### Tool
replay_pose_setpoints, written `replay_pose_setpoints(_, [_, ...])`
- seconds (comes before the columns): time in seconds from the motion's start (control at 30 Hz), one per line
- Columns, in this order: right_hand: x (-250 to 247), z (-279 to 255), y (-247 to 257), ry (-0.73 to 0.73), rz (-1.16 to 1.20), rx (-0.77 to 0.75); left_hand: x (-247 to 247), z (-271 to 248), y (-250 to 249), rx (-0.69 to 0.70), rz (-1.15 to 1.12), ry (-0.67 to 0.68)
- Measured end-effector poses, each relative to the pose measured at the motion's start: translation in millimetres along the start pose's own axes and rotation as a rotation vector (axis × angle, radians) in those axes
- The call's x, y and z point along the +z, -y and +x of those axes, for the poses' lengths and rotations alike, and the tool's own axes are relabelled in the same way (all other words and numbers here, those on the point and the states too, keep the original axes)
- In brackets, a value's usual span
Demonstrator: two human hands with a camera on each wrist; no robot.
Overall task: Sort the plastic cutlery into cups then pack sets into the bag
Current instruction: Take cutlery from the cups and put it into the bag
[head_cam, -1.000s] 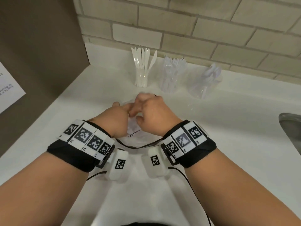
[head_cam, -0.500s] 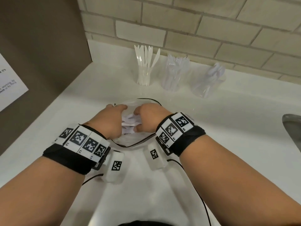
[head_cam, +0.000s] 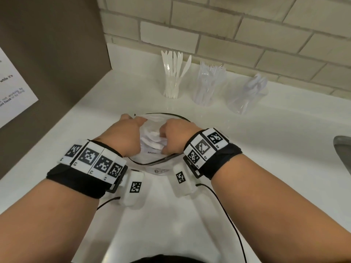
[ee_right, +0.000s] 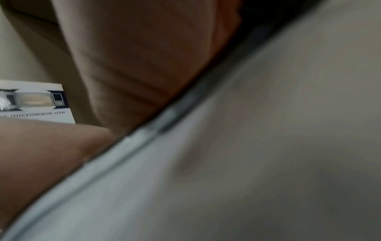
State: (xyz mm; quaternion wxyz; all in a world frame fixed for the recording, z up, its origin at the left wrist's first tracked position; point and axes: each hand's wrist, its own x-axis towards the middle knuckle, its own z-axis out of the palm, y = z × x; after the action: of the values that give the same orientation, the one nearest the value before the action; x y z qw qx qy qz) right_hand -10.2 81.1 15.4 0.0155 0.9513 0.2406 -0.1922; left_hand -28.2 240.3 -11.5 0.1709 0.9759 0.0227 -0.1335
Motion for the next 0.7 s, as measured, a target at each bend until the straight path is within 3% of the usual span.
replay_pose_setpoints(0.1, [5, -2, 7, 0.000, 0.086, -0.024, 5, -1, -4, 0.064, -0.026, 0.057])
replay_pose_setpoints(0.33, [8, 4, 13, -0.005, 0.081, -0.017, 0, 2, -1, 0.091, -0.093, 0.034])
replay_pose_setpoints(0.43, [9, 5, 17, -0.020, 0.080, 0.057, 0, 1, -4, 0.118, -0.108, 0.036])
replay_pose_setpoints(0.7, [16, 7, 28, 0.069, 0.055, 0.131, 6, 0, 7, 0.068, 0.000, 0.066])
